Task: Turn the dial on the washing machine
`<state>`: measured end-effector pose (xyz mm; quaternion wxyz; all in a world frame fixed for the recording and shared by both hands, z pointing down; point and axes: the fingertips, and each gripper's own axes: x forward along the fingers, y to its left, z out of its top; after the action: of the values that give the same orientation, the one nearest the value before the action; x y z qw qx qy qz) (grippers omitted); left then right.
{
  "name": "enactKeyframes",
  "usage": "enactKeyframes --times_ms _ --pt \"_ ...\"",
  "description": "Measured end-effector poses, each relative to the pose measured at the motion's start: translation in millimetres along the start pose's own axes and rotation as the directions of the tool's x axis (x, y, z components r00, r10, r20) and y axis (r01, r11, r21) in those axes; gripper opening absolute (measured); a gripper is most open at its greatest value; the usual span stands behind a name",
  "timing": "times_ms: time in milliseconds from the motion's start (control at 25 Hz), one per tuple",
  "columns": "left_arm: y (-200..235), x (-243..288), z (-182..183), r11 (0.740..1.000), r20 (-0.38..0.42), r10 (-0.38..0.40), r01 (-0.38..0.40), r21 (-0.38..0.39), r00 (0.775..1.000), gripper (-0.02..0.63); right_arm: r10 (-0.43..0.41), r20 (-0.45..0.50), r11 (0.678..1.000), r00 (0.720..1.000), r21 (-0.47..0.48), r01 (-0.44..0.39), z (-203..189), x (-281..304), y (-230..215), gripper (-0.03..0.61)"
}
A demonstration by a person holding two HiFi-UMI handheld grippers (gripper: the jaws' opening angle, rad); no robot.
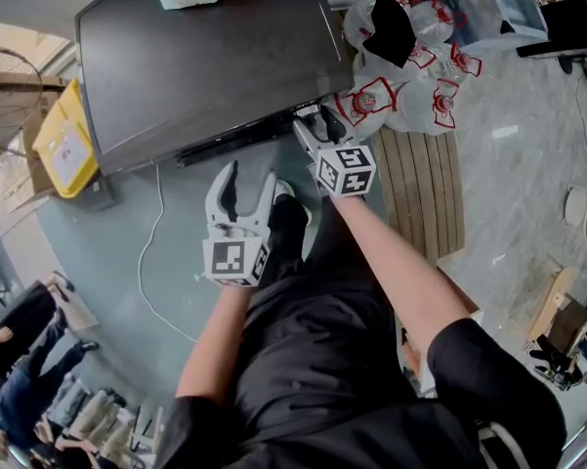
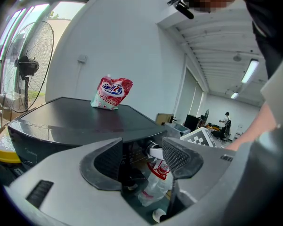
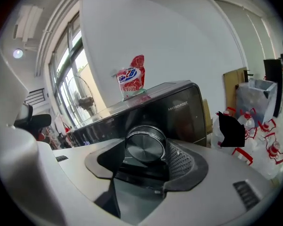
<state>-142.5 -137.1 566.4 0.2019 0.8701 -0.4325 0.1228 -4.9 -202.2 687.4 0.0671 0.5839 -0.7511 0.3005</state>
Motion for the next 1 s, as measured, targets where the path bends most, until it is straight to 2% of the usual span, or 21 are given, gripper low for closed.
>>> enactKeyframes --times_ms 200,440,640,880,920,1000 --pt "-2.5 2.7 -4.7 1.000 0.008 -0.011 0.011 0.000 1.000 0.241 0.014 0.005 1.000 1.000 0.000 -0.014 -2.1 1.3 -1.4 0.255" --pt "-1.1 4.9 -1.4 1.000 0.013 -0.016 0.016 0.002 1.000 0.241 0.002 -0.010 0.997 1.000 -0.072 -0.003 3.2 -1.4 1.4 0.255" --pt "0.3 2.3 8.2 1.000 0.032 -0.016 0.015 0.006 0.999 0.241 -0.013 -0.030 0.997 0.999 -0.078 0.011 8.7 -31.7 1.0 0.255" --pt "-14.0 -9.0 33.8 0.998 0.065 -0.059 0.059 -0.002 0.996 0.214 -0.023 -0.039 0.995 0.999 -0.099 0.019 47.2 -90.0 -2.3 0.253" --pt "-14.8 -11.4 40.1 0.998 0.074 -0.058 0.059 -0.006 0.996 0.199 -0.022 -0.044 0.995 0.999 -0.101 0.018 56.7 -98.3 -4.0 0.244" --pt "-17.3 -17.2 56.0 0.999 0.101 -0.050 0.052 -0.018 0.994 0.175 -0.031 -0.038 0.994 0.999 -0.107 0.027 79.9 -115.3 -10.0 0.179"
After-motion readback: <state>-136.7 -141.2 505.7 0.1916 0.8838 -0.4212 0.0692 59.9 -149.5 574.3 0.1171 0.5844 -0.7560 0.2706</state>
